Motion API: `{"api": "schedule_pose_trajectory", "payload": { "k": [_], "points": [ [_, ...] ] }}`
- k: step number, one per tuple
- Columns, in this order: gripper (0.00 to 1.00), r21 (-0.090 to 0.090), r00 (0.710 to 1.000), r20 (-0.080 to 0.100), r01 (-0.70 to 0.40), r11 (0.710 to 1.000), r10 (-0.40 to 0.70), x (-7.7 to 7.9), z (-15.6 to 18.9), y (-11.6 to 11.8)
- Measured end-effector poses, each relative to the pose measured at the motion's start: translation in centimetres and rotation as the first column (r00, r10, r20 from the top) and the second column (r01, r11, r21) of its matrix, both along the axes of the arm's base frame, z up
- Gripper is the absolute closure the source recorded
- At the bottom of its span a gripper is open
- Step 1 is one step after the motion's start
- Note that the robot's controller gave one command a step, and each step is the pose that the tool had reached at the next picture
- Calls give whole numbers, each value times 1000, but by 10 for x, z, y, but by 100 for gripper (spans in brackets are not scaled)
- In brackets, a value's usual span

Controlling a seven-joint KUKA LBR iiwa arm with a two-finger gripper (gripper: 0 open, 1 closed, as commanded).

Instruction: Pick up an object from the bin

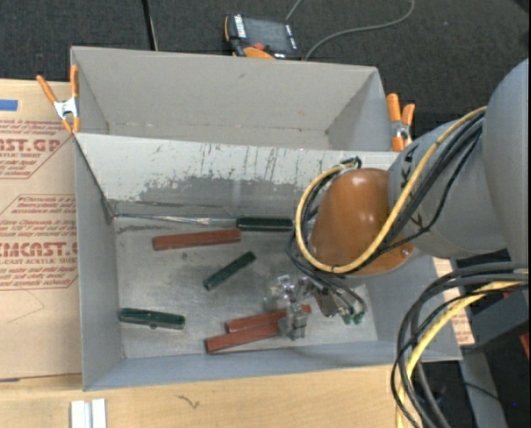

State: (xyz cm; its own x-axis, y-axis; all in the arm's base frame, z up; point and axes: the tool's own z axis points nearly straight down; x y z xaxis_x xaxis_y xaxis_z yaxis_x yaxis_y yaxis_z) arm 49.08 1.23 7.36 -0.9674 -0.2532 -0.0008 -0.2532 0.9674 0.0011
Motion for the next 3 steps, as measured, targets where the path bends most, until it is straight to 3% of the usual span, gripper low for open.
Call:
{"api": "schedule_pose_trajectory", "payload": {
  "k": [1,2,3],
  "points": [
    [0,1,1000,4,0,1000,0,0,-2,0],
    [100,0,1000,0,0,1000,0,0,0,0],
    [0,1,1000,4,0,1000,0,0,-2,0]
  ]
}}
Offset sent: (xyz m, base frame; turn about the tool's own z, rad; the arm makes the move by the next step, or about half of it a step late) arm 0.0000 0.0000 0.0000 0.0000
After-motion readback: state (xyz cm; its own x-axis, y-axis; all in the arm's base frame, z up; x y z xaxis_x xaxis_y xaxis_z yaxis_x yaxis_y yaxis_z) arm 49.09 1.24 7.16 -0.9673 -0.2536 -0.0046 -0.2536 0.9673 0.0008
